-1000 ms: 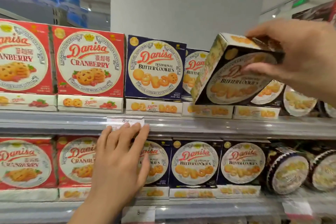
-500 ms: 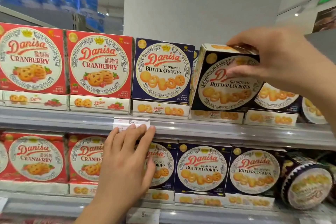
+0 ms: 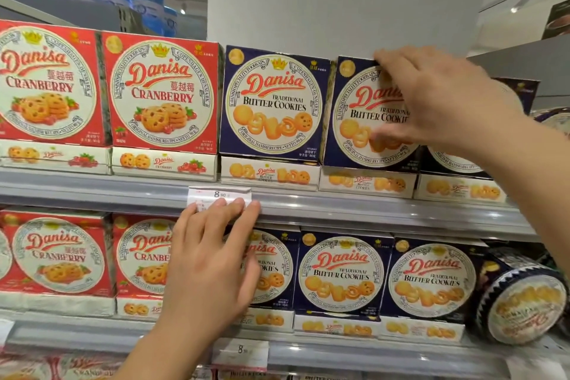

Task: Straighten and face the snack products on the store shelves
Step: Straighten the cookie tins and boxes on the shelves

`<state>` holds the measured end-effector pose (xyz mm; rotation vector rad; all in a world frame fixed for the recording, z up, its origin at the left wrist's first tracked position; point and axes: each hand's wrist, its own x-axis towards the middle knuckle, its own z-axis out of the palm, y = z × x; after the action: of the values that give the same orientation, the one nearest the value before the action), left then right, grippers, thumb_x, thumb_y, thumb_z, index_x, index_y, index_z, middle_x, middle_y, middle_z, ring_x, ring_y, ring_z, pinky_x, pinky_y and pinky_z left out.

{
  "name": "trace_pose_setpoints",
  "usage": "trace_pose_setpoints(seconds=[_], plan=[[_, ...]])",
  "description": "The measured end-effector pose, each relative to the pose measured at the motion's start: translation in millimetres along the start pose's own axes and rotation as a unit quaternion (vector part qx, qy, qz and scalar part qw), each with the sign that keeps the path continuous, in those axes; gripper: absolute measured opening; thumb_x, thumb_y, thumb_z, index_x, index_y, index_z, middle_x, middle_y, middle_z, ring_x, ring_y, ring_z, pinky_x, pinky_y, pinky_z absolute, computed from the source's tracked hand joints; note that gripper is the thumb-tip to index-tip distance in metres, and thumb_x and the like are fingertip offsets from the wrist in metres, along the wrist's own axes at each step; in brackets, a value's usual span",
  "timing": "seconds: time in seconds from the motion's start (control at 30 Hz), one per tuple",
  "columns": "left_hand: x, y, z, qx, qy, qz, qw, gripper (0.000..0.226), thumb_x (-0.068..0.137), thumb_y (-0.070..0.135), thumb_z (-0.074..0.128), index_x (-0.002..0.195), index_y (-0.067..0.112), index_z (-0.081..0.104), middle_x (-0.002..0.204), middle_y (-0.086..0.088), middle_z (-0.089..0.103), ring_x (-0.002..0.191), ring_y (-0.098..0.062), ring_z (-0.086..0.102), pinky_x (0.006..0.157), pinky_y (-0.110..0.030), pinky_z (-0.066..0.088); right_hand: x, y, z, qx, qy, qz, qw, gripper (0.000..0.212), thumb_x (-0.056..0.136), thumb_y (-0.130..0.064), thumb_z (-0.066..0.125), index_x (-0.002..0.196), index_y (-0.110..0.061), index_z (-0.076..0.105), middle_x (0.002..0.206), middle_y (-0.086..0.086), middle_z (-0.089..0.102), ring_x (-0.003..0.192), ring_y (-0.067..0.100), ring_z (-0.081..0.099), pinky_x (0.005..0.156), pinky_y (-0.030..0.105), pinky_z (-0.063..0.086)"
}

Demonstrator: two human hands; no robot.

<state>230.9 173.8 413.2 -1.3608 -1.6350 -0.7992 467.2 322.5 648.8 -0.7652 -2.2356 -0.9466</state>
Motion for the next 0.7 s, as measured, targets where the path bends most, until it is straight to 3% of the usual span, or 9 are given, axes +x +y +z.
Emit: trace_pose_setpoints(seconds=[0.4, 0.57, 0.7], plan=[[-1, 3, -2, 0.002, -0.006, -0.005, 1.0, 0.06, 0.087, 0.034, 0.052, 0.142, 0.012, 0.057, 0.131, -0.01, 0.054, 0.126, -0.036, 0.049, 0.117, -0.059, 0.03, 9, -3, 8, 0.006, -0.016, 0.008, 1.0, 0.103, 0.074, -0.057, 0.081, 0.154, -0.018, 0.029, 0.148, 0.012, 0.049, 0.127, 0.035, 0.049, 0.098, 0.049, 0.047], [0, 3, -2, -0.001, 0.005, -0.004, 1.0, 0.059, 0.086, 0.033, 0.052, 0.141, 0.01, 0.058, 0.129, -0.012, 0.056, 0.124, -0.037, 0.05, 0.115, -0.06, 0.032, 7, 2, 5, 0.041, -0.019, 0.003, 0.999, 0.103, 0.077, -0.06, 0.076, 0.157, -0.02, 0.027, 0.154, 0.011, 0.044, 0.135, 0.036, 0.045, 0.104, 0.053, 0.043], [-1, 3, -2, 0.001, 0.007, -0.005, 1.0, 0.059, 0.087, 0.033, 0.051, 0.14, 0.01, 0.059, 0.128, -0.014, 0.056, 0.122, -0.038, 0.051, 0.114, -0.059, 0.032, 2, 19, -1, 0.082, 0.004, 0.05, 0.995, 0.082, 0.089, -0.06, 0.063, 0.156, -0.022, 0.033, 0.154, 0.01, 0.045, 0.138, 0.034, 0.044, 0.106, 0.054, 0.042]])
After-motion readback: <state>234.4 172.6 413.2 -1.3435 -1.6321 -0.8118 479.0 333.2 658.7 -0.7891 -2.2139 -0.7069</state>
